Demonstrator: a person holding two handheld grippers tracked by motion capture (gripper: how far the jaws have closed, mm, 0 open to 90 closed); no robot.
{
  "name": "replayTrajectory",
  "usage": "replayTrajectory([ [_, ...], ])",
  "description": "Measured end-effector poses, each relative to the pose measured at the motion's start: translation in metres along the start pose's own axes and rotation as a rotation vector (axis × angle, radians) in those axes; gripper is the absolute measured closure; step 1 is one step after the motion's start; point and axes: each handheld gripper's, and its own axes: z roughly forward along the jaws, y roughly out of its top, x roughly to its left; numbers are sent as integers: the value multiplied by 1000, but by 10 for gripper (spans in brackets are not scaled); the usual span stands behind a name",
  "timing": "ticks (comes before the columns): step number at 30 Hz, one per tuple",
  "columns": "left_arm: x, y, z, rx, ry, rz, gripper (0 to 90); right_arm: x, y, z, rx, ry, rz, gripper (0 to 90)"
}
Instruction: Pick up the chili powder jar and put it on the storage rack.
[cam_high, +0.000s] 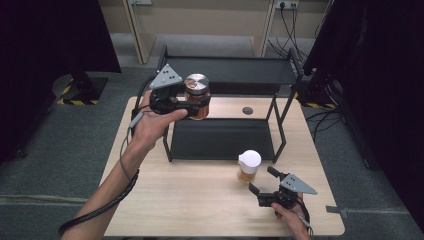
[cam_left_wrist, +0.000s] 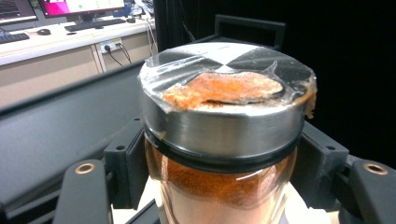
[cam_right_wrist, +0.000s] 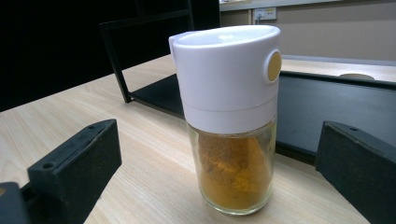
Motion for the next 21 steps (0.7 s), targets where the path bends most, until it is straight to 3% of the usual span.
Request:
replayTrajectory([
  [8,5,20,4,-7,31,-21,309,0,0,0,0,1,2,8],
  [21,10,43,10,7,75,-22,309,-1,0,0,-1,4,5,8],
])
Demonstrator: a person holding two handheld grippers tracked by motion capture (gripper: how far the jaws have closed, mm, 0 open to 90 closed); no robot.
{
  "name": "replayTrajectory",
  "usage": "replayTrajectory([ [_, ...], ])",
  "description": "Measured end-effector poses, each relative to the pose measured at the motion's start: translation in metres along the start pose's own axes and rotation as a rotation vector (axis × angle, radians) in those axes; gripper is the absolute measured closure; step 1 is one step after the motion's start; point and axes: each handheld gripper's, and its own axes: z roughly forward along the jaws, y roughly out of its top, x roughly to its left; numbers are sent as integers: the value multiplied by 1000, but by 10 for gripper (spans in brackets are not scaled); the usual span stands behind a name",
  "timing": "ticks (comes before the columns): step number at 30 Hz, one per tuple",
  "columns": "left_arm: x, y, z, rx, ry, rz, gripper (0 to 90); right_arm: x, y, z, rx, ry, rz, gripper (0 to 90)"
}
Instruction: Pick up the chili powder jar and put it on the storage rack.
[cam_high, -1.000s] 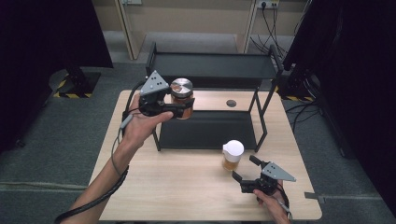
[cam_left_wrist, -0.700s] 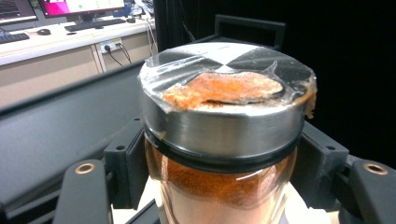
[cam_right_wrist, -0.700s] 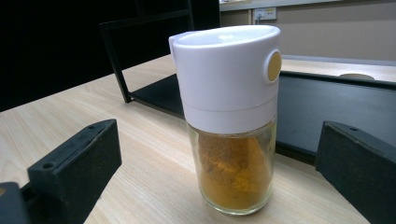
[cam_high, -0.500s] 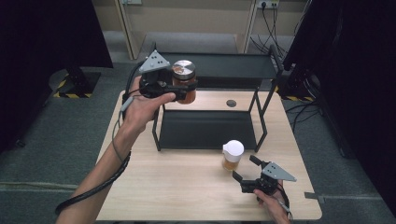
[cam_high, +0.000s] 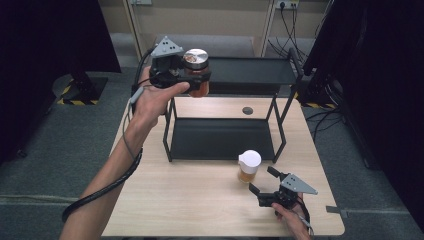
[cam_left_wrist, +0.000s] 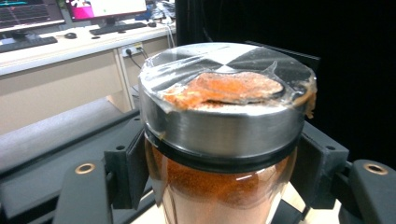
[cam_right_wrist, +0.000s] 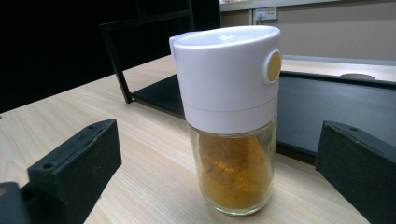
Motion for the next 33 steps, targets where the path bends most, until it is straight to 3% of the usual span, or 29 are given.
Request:
replayTrajectory([
  [8,5,13,10,2,53,1,309,0,0,0,1,1,0,8],
  [20,9,16,28,-7,108,-48,309,-1,0,0,0,4,0,8],
  [33,10,16,48,-11,154,-61,309,-2,0,0,0,8,0,8],
])
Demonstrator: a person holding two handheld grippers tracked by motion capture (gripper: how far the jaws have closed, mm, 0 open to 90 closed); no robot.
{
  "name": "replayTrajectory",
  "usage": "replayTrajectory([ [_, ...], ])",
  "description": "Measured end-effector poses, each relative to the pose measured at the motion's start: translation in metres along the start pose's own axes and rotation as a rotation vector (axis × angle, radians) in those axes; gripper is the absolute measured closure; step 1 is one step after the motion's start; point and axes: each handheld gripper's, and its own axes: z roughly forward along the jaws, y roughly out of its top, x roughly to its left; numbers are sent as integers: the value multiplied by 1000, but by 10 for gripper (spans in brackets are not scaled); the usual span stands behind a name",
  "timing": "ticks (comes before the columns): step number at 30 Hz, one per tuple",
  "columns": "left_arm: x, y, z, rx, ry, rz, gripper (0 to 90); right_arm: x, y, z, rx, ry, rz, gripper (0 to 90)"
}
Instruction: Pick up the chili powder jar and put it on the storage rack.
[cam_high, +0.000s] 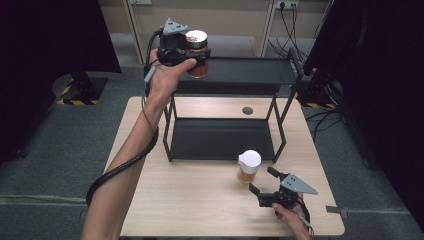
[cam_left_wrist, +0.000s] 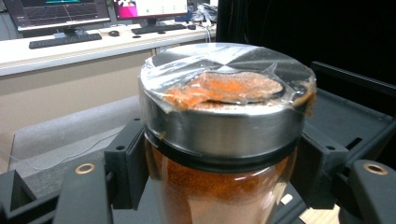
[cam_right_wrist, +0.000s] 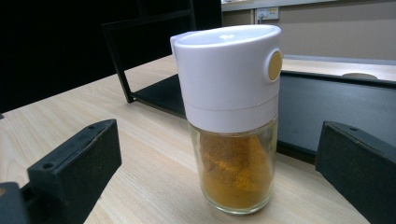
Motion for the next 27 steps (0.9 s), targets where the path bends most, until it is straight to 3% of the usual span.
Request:
replayTrajectory([
  [27,-2,-7,28,13,57,-8,309,-1,0,0,0,5,1,8],
])
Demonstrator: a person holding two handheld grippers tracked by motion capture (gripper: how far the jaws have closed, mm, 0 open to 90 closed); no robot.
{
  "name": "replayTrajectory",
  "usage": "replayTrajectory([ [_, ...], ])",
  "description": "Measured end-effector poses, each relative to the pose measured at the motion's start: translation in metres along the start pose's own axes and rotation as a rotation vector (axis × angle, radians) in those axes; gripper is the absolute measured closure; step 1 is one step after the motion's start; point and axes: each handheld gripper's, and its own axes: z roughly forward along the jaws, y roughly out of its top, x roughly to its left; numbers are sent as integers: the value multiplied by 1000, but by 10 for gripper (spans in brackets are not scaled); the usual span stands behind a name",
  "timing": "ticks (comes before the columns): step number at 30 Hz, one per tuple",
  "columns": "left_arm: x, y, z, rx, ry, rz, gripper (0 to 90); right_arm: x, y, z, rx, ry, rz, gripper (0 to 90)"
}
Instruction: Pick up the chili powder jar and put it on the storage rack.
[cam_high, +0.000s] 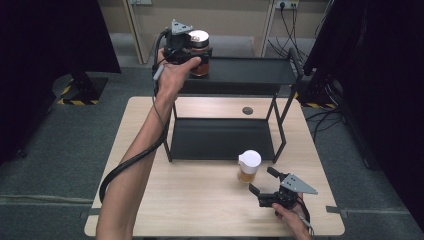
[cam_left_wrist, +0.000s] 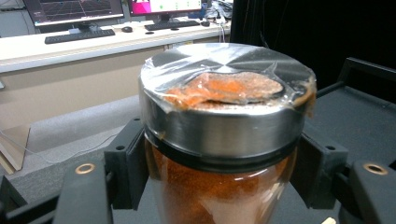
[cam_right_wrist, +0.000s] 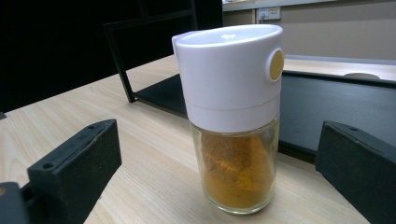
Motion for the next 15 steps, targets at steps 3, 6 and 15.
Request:
replayTrajectory([
  [3,-1,-1,2,3,2,2,309,0,0,0,0,0,1,8],
  [6,0,-3,3,-2,0,-6,309,0,0,0,1,2,1,8],
  [15,0,-7,5,-6,-1,-6,309,0,0,1,1,4,1,8],
])
